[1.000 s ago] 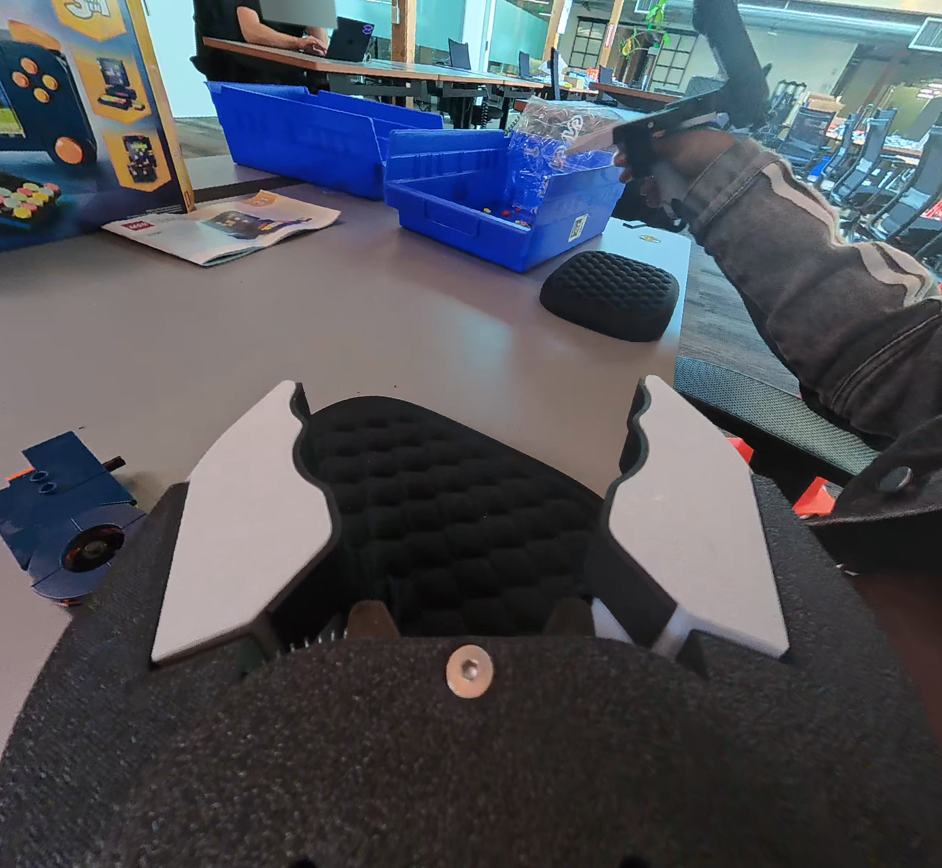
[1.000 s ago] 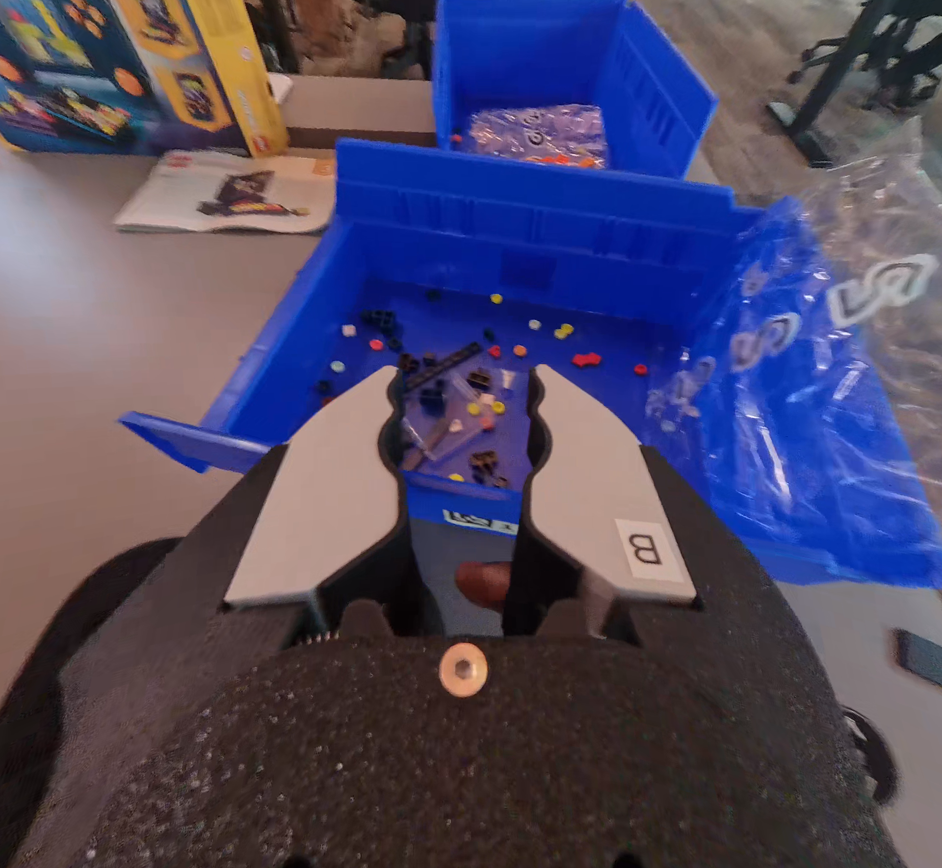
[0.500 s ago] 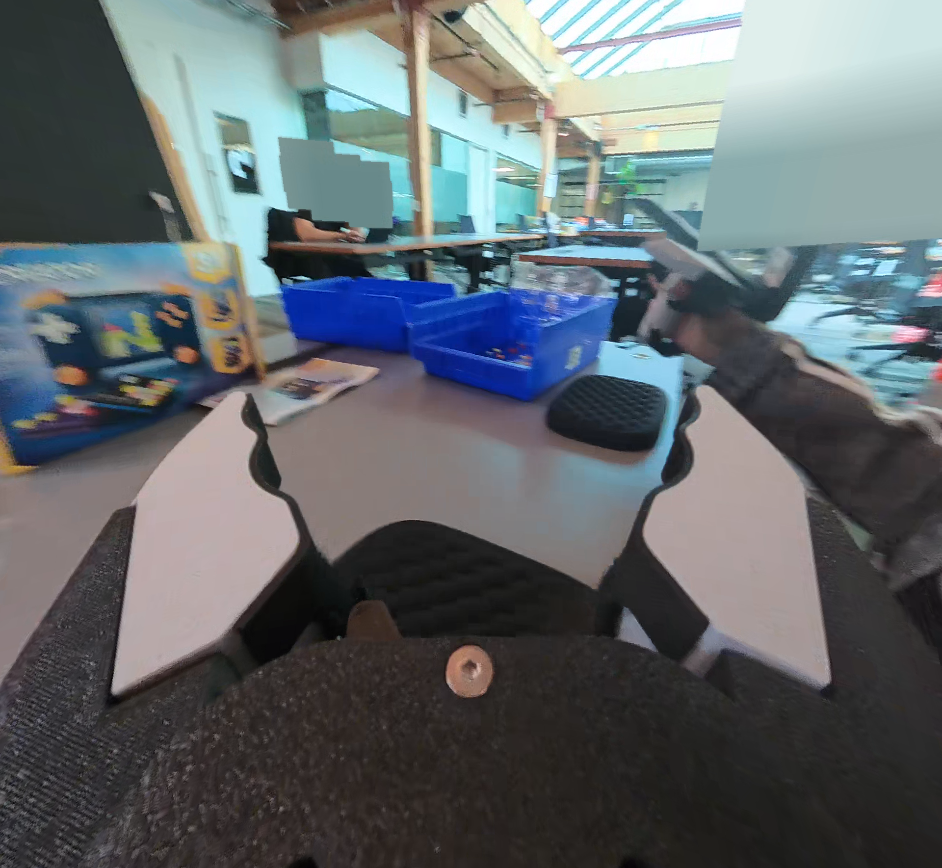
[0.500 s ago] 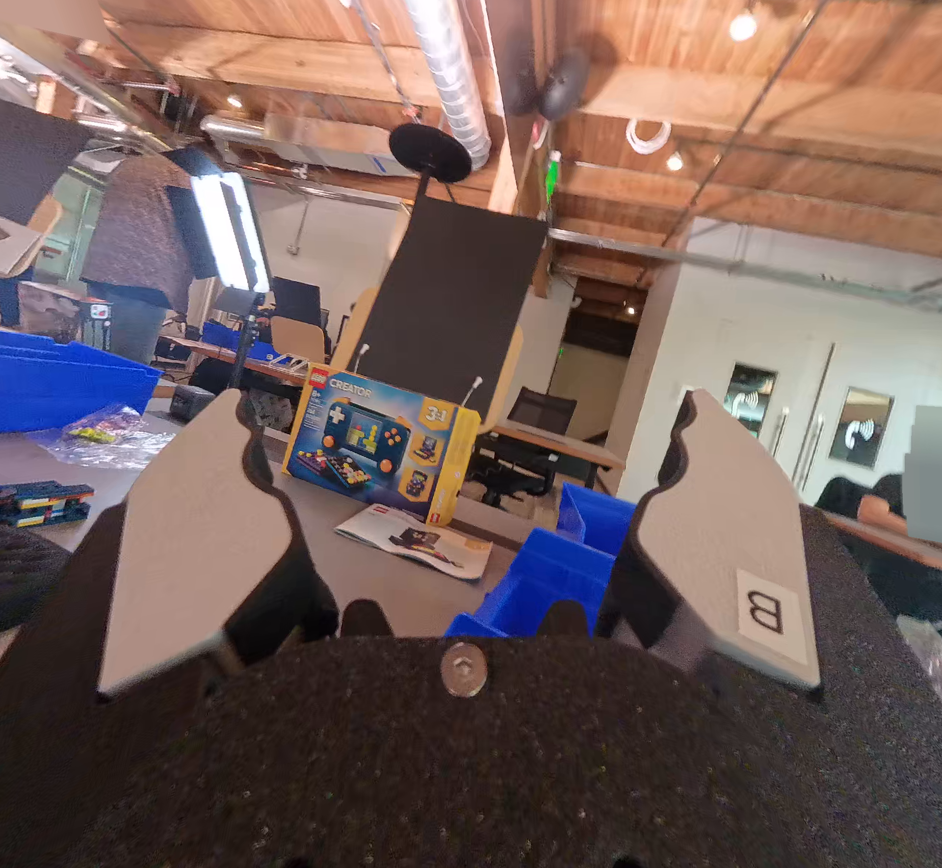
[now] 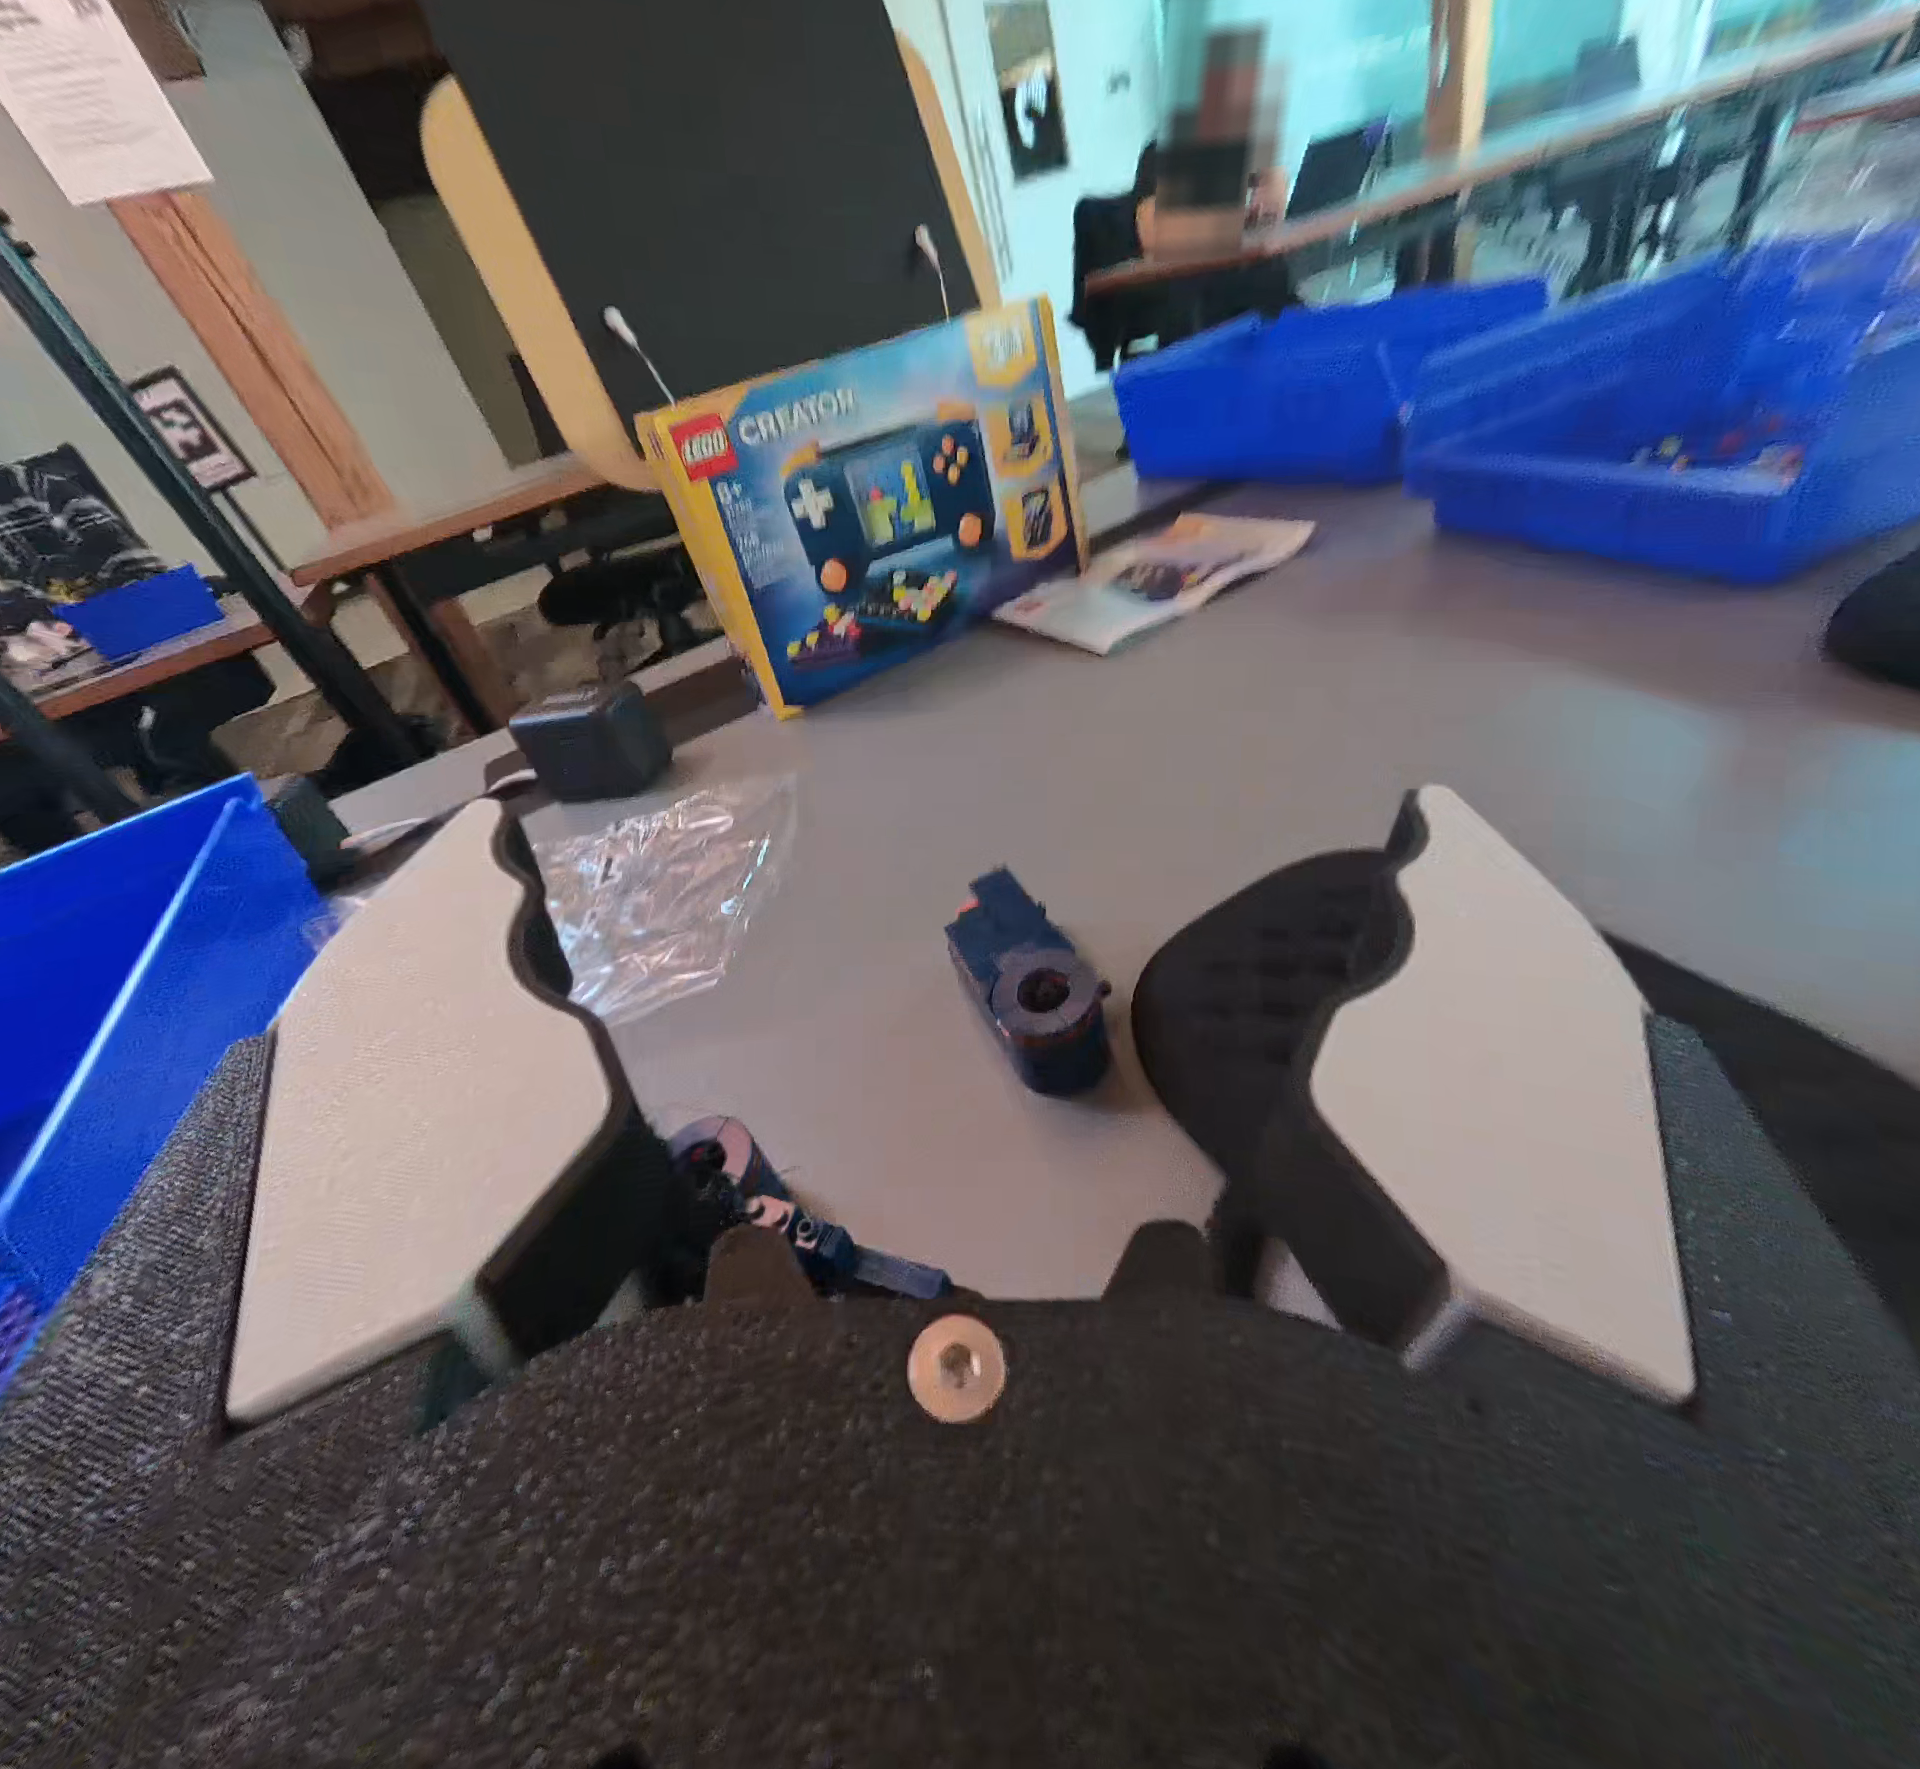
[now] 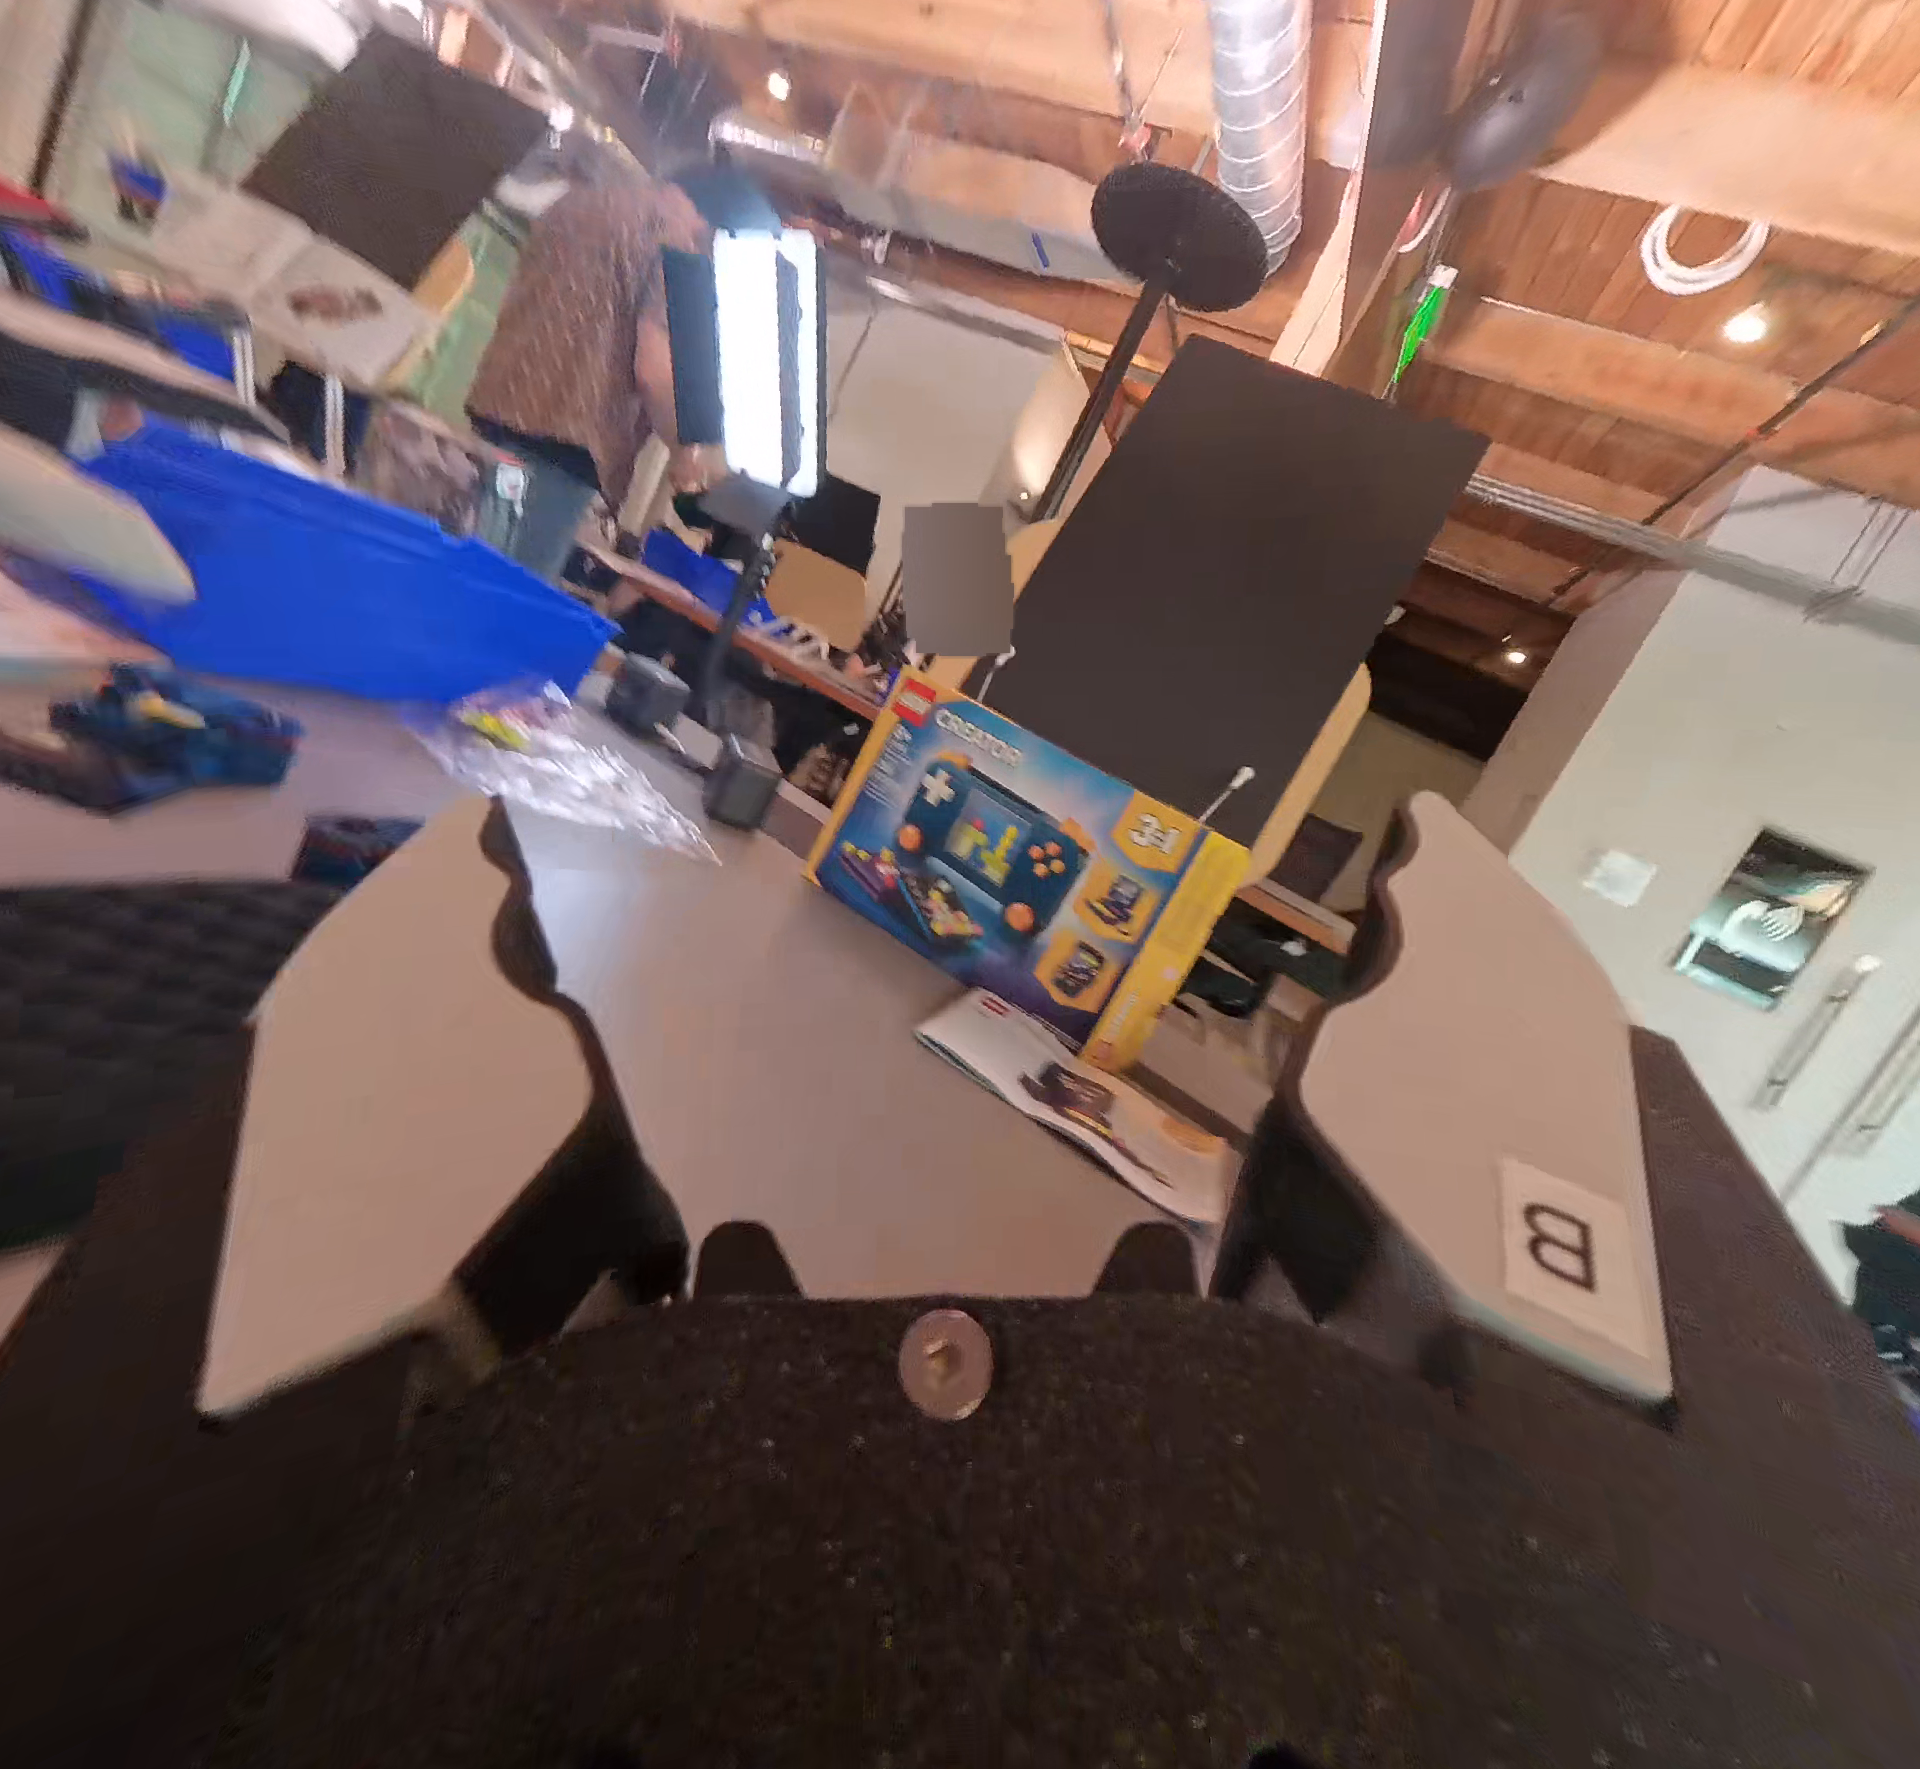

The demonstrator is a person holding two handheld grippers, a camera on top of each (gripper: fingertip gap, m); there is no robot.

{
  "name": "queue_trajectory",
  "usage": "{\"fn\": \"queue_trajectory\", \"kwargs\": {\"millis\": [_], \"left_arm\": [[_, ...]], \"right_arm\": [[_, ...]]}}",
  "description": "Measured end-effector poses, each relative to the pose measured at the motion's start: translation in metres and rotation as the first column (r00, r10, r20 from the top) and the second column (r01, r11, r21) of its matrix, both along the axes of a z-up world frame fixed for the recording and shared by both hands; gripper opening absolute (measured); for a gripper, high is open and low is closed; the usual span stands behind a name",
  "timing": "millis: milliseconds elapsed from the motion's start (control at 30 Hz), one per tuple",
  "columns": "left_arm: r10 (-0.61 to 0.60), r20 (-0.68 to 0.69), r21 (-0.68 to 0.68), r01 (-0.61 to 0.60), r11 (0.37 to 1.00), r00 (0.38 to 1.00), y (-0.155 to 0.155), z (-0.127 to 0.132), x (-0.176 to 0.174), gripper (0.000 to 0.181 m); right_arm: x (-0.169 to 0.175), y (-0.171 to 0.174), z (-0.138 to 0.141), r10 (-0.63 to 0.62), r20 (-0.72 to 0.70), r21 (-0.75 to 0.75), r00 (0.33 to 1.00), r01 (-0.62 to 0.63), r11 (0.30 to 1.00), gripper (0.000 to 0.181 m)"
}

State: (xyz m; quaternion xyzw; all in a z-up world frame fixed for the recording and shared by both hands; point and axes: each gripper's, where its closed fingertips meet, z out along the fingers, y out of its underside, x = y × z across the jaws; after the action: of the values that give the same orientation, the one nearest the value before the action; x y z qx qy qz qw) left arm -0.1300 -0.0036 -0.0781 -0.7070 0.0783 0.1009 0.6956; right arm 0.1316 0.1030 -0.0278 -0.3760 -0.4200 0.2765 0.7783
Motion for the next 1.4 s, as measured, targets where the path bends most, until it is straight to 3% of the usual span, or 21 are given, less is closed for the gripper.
{"fn": "queue_trajectory", "kwargs": {"millis": [133,233,267,300,333,433,500,667,1067,1133,1167,1200,1233,1267,1300,1400], "left_arm": [[0.026,-0.056,0.071,-0.022,0.997,0.998,0.001,0.009,0.003,0.146],[-0.027,-0.042,0.061,0.03,0.998,0.999,-0.002,0.011,0.004,0.14],[-0.071,-0.057,0.021,0.073,0.997,0.996,-0.004,0.006,0.009,0.095],[-0.088,-0.071,-0.048,0.085,0.995,0.994,-0.007,-0.003,0.01,0.013],[-0.017,-0.046,-0.089,0.013,0.996,0.999,-0.007,-0.009,0.001,0.0],[0.168,-0.159,-0.305,-0.21,0.929,0.973,-0.003,-0.041,-0.025,0.0],[0.213,-0.215,-0.353,-0.279,0.893,0.953,-0.003,-0.052,-0.033,0.0],[0.204,-0.178,-0.397,-0.26,0.88,0.963,-0.005,-0.06,-0.031,0.0],[0.206,-0.205,-0.39,-0.273,0.88,0.957,-0.007,-0.058,-0.03,0.001],[0.197,-0.221,-0.385,-0.272,0.882,0.955,-0.006,-0.059,-0.029,0.006],[0.189,-0.244,-0.363,-0.27,0.892,0.951,-0.004,-0.057,-0.028,0.019],[0.185,-0.274,-0.313,-0.27,0.911,0.944,-0.001,-0.052,-0.027,0.058],[0.19,-0.303,-0.257,-0.272,0.927,0.934,0.004,-0.047,-0.027,0.118],[0.235,-0.304,-0.255,-0.317,0.914,0.923,0.005,-0.046,-0.031,0.146],[0.26,-0.298,-0.278,-0.344,0.897,0.918,0.005,-0.048,-0.034,0.146],[0.267,-0.223,-0.212,-0.314,0.925,0.938,0.01,-0.038,-0.026,0.146]], "right_arm": [[-0.003,-0.013,0.007,0.079,-0.159,-0.024,0.984,-0.084,0.996,0.148],[-0.011,-0.014,-0.001,0.131,-0.164,-0.071,0.978,-0.144,0.987,0.141],[-0.013,-0.019,-0.006,0.163,-0.131,-0.053,0.978,-0.171,0.984,0.112],[-0.016,-0.025,-0.015,0.201,-0.063,-0.05,0.978,-0.204,0.978,0.055],[-0.02,-0.028,-0.026,0.229,0.017,-0.074,0.973,-0.227,0.971,0.0],[-0.034,-0.021,-0.046,0.197,0.149,-0.186,0.969,-0.168,0.968,0.0],[-0.042,-0.022,-0.055,0.146,0.246,-0.136,0.958,-0.115,0.984,0.0],[-0.053,-0.021,-0.078,0.083,0.42,-0.118,0.904,-0.037,0.992,0.0],[-0.044,0.003,-0.075,-0.018,0.355,-0.228,0.935,0.106,0.968,0.0],[-0.041,0.01,-0.077,-0.051,0.343,-0.253,0.938,0.144,0.957,0.009],[-0.04,0.012,-0.075,-0.06,0.323,-0.26,0.944,0.15,0.954,0.019],[-0.042,0.012,-0.071,-0.06,0.278,-0.256,0.959,0.134,0.957,0.057],[-0.045,0.013,-0.063,-0.056,0.218,-0.254,0.974,0.112,0.961,0.123],[-0.048,0.015,-0.063,-0.052,0.203,-0.285,0.978,0.11,0.952,0.148],[-0.049,0.015,-0.063,-0.047,0.199,-0.311,0.979,0.109,0.944,0.147],[-0.05,0.01,-0.048,-0.057,0.112,-0.305,0.992,0.088,0.948,0.147]]}}
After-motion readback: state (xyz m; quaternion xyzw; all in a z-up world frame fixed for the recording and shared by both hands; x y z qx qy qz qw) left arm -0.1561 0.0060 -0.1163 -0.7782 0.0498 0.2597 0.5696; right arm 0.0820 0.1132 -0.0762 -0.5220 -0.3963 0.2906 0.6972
